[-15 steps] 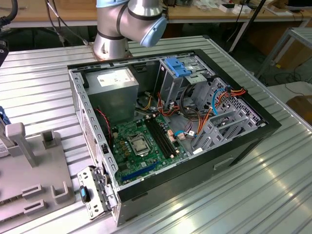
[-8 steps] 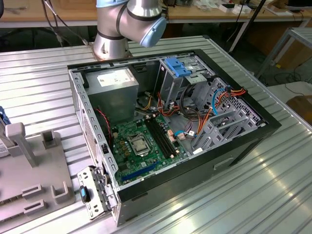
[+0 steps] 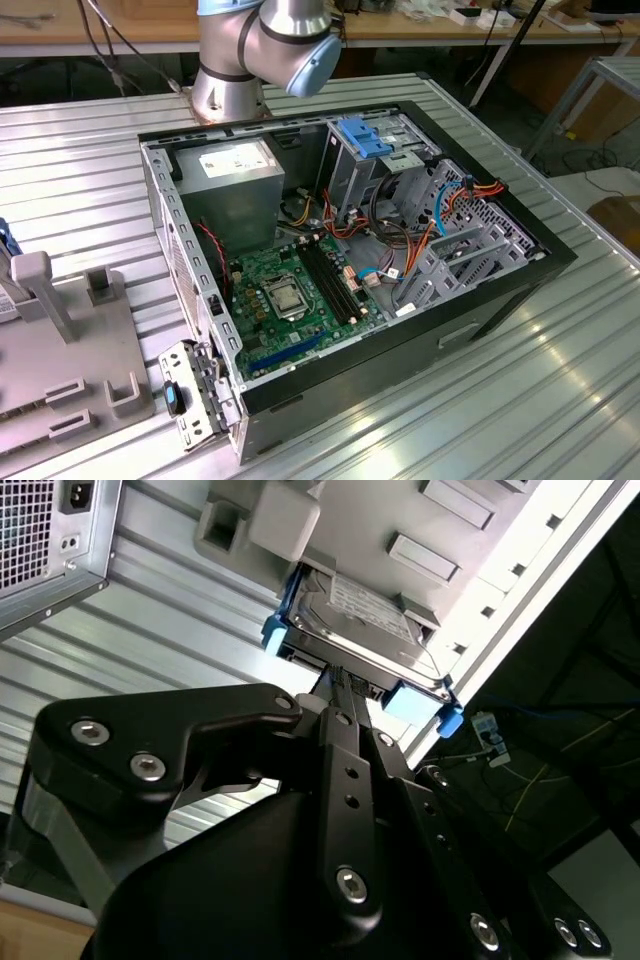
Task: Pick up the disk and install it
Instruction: 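Reach for the disk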
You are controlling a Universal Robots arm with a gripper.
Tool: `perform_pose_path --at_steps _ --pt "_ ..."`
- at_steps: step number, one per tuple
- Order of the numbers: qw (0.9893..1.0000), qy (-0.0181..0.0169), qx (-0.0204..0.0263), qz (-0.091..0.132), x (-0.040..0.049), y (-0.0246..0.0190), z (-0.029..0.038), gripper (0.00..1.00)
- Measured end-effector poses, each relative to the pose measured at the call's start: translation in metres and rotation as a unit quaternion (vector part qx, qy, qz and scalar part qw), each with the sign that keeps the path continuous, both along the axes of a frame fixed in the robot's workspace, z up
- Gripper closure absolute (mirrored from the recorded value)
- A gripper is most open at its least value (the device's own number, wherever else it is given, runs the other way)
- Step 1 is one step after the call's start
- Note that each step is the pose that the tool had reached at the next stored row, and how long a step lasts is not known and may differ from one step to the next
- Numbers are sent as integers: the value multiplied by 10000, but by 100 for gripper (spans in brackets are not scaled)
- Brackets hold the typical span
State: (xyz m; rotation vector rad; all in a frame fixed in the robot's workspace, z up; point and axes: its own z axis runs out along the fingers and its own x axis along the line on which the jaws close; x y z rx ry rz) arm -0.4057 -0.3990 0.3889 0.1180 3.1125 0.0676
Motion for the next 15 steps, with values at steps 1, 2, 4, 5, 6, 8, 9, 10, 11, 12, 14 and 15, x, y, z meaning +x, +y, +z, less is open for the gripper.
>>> perform_pose_path --at_steps 1,2,4,5,6,8,9,10,11,12,14,15 --pt "10000 0 0 0 -15 0 0 89" --pt "10000 0 0 0 -29 0 -1 89" --pt "10000 0 0 0 -57 0 -1 89" --pt "10000 0 0 0 -76 0 -2 89" --pt "10000 0 0 0 -106 0 -2 89" --pt "10000 0 0 0 -141 0 -3 89" --pt "10000 0 0 0 -161 0 -3 89" --pt "10000 0 0 0 -184 0 -4 89" --pt "10000 0 0 0 -208 0 -4 89" --pt "10000 0 0 0 -233 0 -4 89" --pt "10000 0 0 0 -297 0 -6 89" --pt "10000 1 0 0 -314 0 -5 89"
